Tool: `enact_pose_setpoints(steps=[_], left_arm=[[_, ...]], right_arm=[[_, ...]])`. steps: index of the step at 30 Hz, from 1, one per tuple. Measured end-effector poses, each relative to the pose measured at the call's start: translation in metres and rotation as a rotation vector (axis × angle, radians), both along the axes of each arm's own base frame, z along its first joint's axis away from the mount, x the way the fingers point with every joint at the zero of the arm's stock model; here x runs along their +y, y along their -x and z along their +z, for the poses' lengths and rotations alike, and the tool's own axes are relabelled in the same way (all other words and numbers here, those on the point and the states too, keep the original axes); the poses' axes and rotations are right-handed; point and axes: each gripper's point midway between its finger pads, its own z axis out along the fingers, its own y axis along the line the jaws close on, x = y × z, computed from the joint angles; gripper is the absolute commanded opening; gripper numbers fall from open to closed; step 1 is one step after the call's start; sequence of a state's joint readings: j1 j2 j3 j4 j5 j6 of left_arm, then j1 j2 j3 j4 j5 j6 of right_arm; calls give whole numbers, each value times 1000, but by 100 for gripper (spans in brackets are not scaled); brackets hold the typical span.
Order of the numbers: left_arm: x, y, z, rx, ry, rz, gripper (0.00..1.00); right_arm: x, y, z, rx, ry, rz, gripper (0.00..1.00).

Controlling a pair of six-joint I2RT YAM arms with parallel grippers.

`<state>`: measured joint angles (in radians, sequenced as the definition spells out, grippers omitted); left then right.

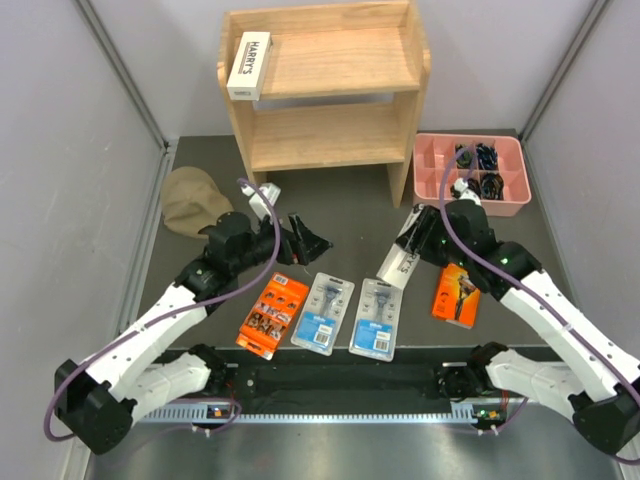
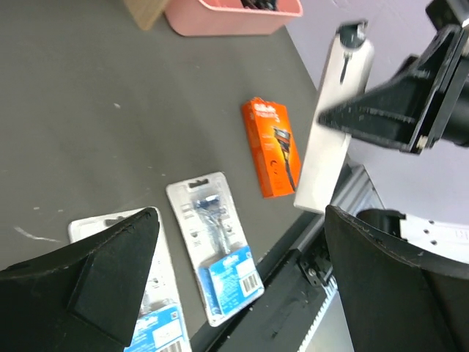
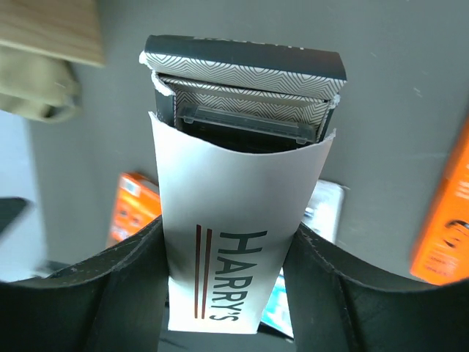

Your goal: Place and organize the shaving razors onto the shelf

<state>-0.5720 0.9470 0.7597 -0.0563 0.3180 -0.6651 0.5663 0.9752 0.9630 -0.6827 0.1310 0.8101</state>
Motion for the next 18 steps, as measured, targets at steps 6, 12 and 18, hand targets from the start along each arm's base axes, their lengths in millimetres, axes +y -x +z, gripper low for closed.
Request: enact_pose_setpoints(steps=[6,12,18], left_arm=[[-34,19,6,-11,8,-113,99],[-69,37,18,-41,23,-217,99],[-93,48,13,-48,12,-252,98]], right_arm=[[13,-8,29,-78,-132,-18,56],[23,-9,35,-76,-188,1,56],[27,-9,38,-72,-216,6,56]])
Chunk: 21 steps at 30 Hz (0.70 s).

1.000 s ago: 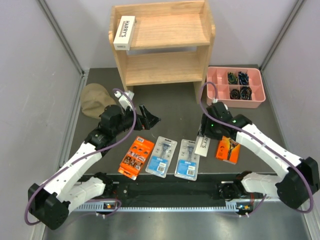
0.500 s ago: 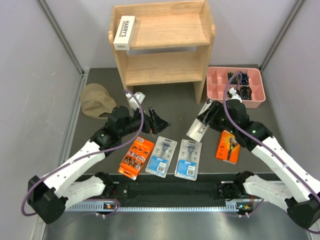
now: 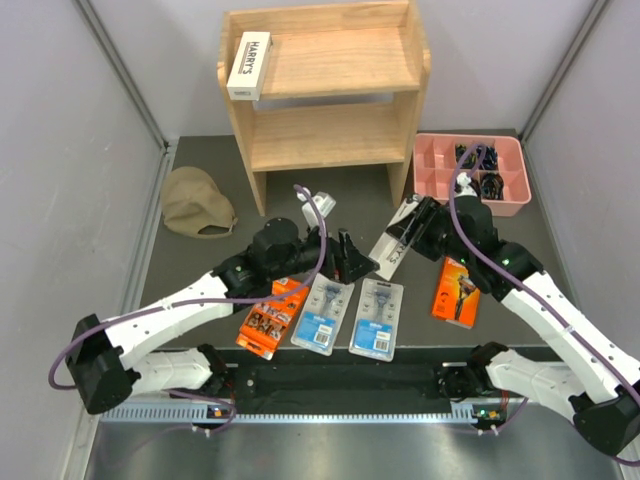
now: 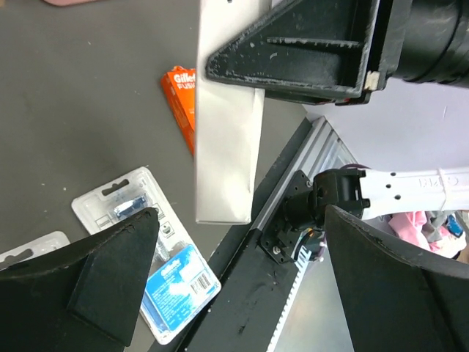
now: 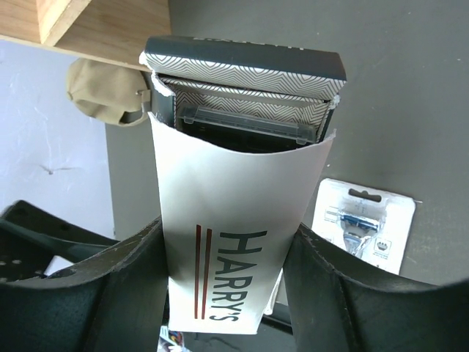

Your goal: Place and organize the shaving razors onto the shelf

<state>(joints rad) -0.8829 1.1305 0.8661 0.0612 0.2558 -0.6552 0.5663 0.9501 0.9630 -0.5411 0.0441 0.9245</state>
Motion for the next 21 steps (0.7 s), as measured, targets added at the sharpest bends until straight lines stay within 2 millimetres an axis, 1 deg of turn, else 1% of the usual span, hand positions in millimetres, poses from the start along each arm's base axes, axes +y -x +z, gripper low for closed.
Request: enact_pose_setpoints(steps=[3,4,9,13,17,18,20,21], left_arm=[[-10,3,-8,4,-13,-7,95],[-14,4,-11,6,-19,-8,90],[-27,3,-22,13,-40,-11,86],[-34,2,-23,12,-43,-14,78],[-37,2,-21,5,-37,-14,70],[-37,2,-20,4,-36,-14,63],[-37,2,-20,3,-34,-14,57],[-38,2,-19,3,-32,-14,51]], right_arm=[[1,0,1,1,-9,4,56],[2,1,1,3,-12,5,56],[2,2,3,4,-23,6,56],[2,4,7,-7,-34,4,56],[1,5,10,-13,-39,4,56],[1,5,10,-13,-39,4,56],[1,5,10,-12,-40,6,56],[2,5,10,-12,-40,6,56]])
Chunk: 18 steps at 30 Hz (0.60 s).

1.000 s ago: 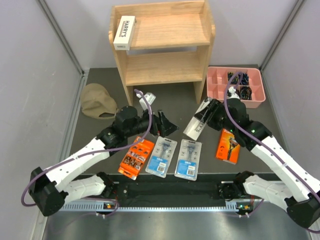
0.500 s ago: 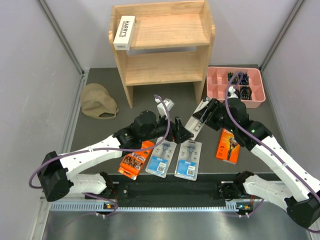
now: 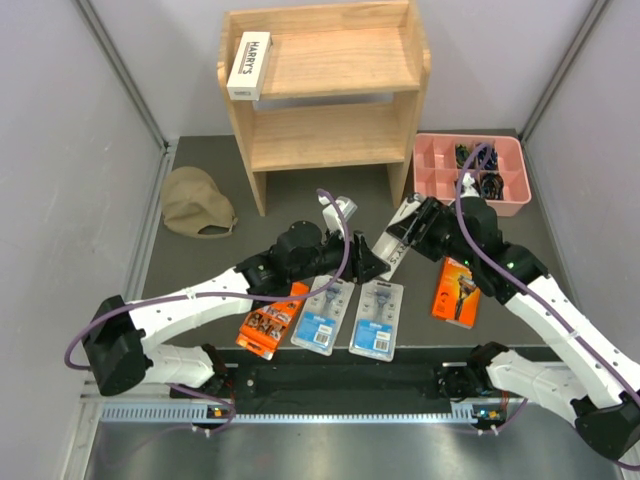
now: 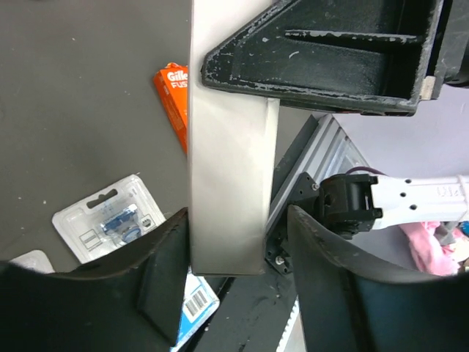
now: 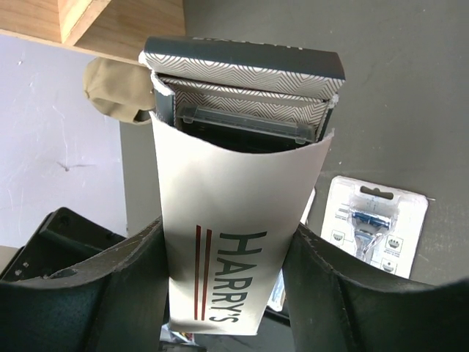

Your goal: Place and organize the shaving razors onto the shelf

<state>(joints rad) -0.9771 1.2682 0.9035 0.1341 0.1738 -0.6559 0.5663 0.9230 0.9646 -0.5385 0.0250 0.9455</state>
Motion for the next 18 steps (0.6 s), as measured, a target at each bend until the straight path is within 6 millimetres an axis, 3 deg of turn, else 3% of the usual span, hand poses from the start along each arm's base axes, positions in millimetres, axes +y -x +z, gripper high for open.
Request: enact_pose_setpoints(steps=[3,6,13,15,18], left_arm=[[-1,-1,-2,1,-4,0,44],[-5,-3,-6,9,-14,-4,30],[-8,-4,-5,12,-13,-8,10],[-8,-4,-5,12,-14,-8,7],[-8,-3,-5,12,-14,-9,1]], right_arm=[[0,0,0,0,-2,0,56],[-2,0,0,-3,5,-7,56],[-5,-1,1,-8,9,-21,62],[-5,-1,1,-9,7,-22,67],[-4,0,4,-15,-1,-17,84]])
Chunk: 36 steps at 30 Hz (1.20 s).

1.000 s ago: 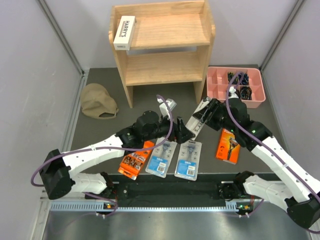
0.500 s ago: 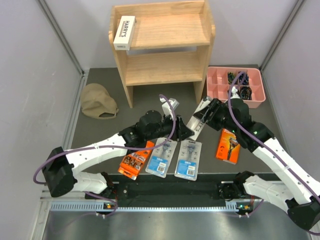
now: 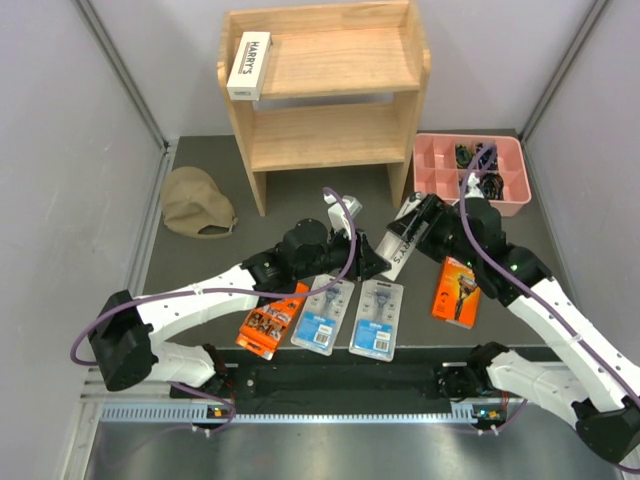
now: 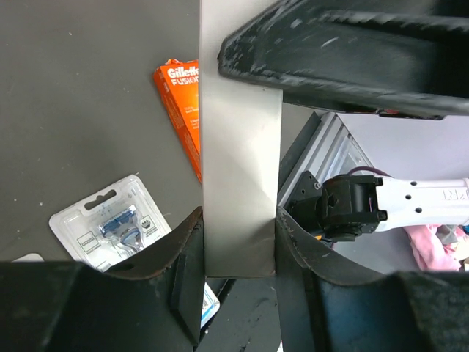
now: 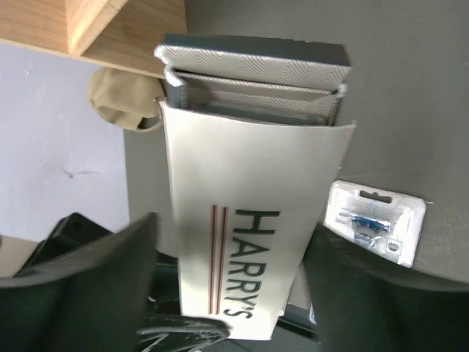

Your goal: Place and organize the shaving razors onto the shelf

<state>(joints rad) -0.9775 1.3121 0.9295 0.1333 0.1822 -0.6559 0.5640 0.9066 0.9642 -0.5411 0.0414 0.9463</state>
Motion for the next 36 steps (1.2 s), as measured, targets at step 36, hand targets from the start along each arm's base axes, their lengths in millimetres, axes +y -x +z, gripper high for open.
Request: enact_pose_setpoints(steps=[36], left_arm=[[49,-50,104,-220,-62,184,0]], right_arm=[[-8,15,42,-147,-65,22,99]])
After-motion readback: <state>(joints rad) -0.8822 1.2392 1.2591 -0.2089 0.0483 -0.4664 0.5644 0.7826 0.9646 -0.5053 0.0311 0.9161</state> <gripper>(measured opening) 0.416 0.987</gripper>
